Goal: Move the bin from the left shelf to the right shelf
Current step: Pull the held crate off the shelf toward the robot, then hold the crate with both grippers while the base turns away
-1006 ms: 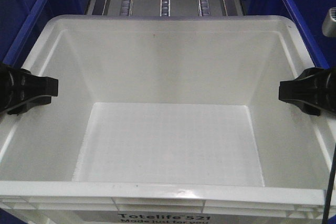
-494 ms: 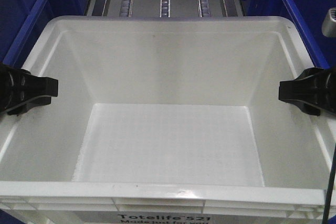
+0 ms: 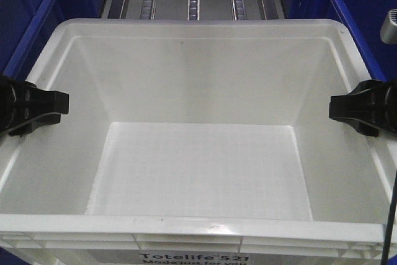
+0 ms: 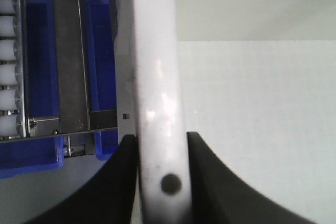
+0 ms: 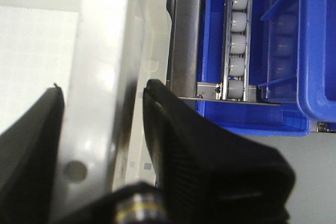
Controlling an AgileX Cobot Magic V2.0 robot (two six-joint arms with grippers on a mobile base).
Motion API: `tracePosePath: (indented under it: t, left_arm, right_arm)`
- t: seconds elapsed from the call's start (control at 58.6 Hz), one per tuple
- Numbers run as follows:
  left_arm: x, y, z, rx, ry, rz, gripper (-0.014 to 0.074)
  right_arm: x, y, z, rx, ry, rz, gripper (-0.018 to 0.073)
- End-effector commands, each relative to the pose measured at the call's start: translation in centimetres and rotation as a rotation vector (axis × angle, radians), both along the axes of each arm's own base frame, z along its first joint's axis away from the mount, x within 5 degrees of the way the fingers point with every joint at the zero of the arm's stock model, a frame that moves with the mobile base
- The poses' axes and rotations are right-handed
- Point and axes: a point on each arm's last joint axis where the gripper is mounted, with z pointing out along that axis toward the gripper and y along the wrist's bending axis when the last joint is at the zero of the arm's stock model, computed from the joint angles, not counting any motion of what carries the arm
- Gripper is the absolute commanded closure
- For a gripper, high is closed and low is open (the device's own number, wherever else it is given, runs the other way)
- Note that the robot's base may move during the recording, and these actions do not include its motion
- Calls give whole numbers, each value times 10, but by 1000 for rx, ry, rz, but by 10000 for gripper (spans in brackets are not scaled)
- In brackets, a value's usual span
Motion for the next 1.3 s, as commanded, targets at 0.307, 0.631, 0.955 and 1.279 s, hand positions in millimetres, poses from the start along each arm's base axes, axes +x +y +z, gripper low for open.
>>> tracePosePath:
  t: [0.307, 0.631, 0.955, 1.279]
  left_arm:
    - [-4, 2, 28, -32, -187, -28, 603]
    - [-4, 2, 27, -31, -186, -28, 603]
    - [-4, 2, 28, -32, -187, -28, 603]
    - [-4, 2, 28, -32, -187, -28, 603]
  right_arm:
    - [4, -8, 20, -35, -162, -27, 539]
    - [4, -8, 20, -35, -162, -27, 539]
    - [4, -8, 20, -35, -162, -27, 539]
    - [4, -8, 20, -35, -162, -27, 539]
